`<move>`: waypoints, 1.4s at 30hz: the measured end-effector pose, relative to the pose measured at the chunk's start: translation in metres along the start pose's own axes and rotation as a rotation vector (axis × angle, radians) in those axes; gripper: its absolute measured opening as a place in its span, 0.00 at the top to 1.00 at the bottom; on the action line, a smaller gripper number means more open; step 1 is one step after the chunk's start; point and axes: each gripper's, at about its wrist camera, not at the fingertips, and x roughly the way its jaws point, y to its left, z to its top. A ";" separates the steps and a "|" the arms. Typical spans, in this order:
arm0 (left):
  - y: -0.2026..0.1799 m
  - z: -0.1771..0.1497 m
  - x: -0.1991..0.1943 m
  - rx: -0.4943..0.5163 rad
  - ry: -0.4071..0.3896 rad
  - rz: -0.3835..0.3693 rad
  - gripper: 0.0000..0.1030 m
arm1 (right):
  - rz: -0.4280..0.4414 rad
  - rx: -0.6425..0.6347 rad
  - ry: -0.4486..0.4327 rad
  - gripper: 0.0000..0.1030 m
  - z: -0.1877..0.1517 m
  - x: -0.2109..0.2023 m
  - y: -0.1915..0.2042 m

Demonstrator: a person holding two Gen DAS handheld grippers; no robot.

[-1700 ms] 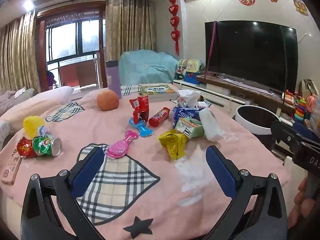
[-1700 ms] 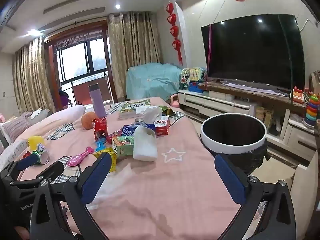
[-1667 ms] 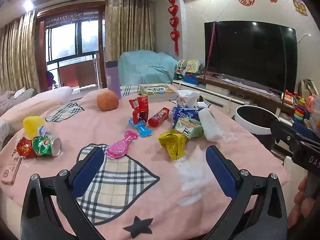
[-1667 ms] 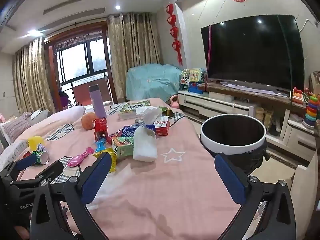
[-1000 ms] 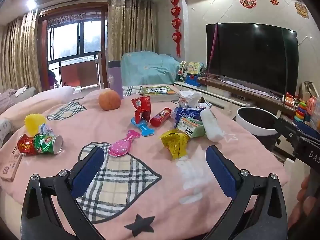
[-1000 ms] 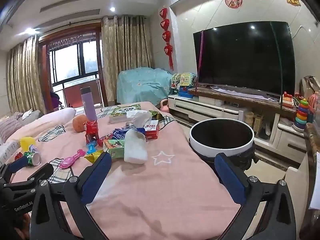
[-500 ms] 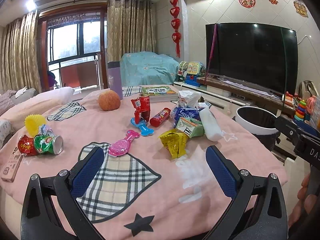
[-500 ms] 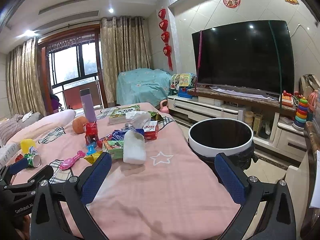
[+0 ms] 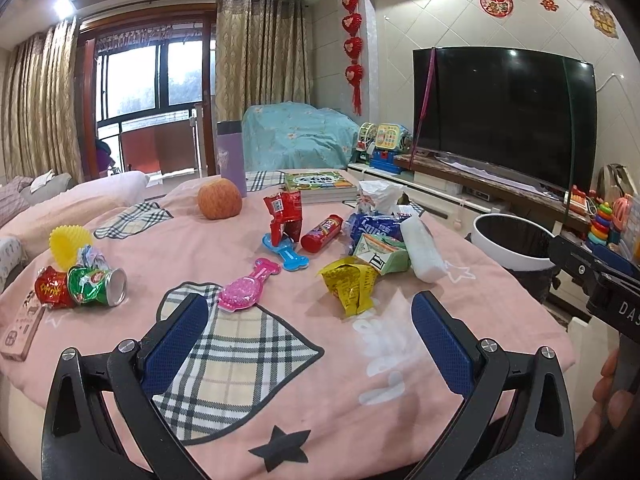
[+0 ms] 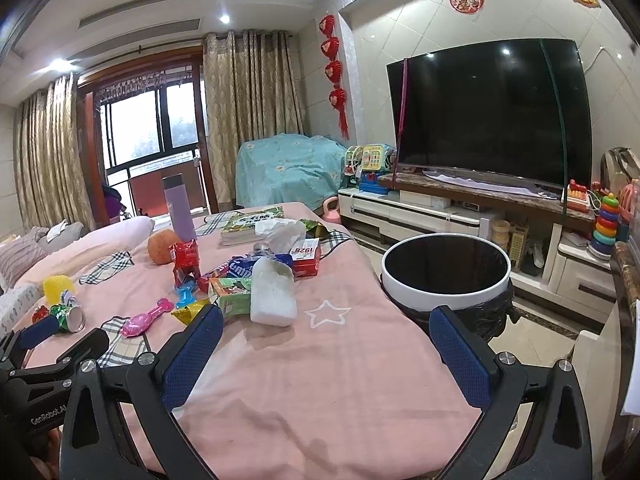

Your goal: Collect trash

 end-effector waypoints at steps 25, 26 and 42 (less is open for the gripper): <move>0.000 0.000 0.001 0.001 0.001 0.000 0.00 | 0.009 0.005 0.007 0.00 0.000 0.003 0.003; 0.000 0.000 0.001 0.001 0.001 0.000 0.00 | 0.010 0.004 0.007 0.00 -0.001 0.002 0.003; -0.002 -0.003 0.009 0.003 0.027 -0.010 0.00 | 0.045 0.022 0.031 0.00 -0.002 0.007 0.002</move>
